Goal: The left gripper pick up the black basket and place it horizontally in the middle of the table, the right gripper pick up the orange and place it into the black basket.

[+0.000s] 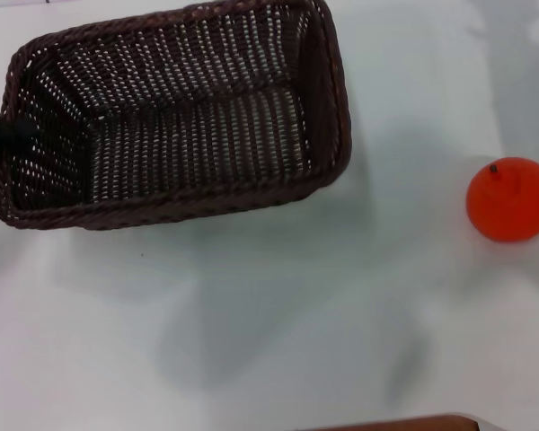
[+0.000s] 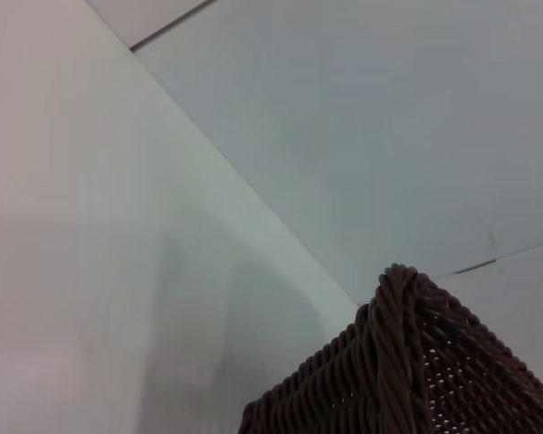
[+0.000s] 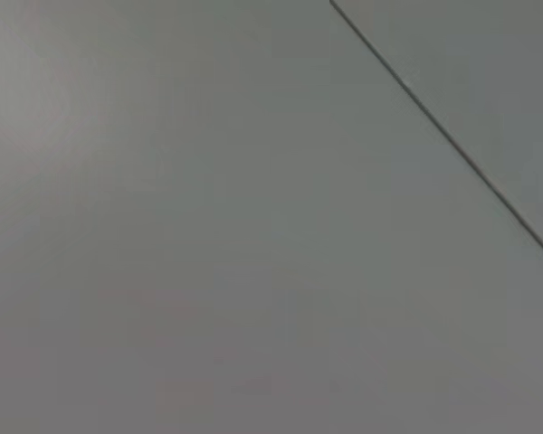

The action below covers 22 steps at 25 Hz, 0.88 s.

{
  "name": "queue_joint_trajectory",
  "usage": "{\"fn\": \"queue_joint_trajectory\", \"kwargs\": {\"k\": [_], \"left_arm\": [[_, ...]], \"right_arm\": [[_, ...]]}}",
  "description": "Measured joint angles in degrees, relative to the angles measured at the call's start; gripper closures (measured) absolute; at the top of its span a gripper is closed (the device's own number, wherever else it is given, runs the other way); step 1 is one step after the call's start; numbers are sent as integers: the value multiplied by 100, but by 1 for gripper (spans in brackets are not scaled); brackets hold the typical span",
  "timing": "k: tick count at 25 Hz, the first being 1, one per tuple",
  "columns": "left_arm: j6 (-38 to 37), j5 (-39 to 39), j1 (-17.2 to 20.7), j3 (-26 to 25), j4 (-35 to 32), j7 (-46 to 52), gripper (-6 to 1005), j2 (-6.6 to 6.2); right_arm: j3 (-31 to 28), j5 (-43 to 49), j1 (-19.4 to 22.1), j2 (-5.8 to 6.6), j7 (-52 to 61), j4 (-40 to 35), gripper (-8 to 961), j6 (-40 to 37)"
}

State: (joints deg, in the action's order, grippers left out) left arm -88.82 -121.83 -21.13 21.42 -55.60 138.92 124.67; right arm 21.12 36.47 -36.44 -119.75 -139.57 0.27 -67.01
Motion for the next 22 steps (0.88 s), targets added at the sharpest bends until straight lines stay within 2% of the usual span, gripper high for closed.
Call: {"fn": "queue_joint_trajectory", "kwargs": {"k": [6, 13, 19, 22], "left_arm": [[-7, -39, 10, 200, 0, 79, 803, -18], [-78, -8, 22, 204, 15, 263, 799, -37], [-253, -7, 44, 154, 16, 335, 507, -45], [-194, -8, 81, 78, -13, 265, 371, -88]], "right_arm": [[-12, 0, -20, 5, 0, 0, 192, 32], [-21, 0, -21, 5, 0, 0, 191, 40], [-15, 1, -25, 5, 0, 0, 191, 40], [43, 31, -18, 6, 8, -2, 191, 40]]}}
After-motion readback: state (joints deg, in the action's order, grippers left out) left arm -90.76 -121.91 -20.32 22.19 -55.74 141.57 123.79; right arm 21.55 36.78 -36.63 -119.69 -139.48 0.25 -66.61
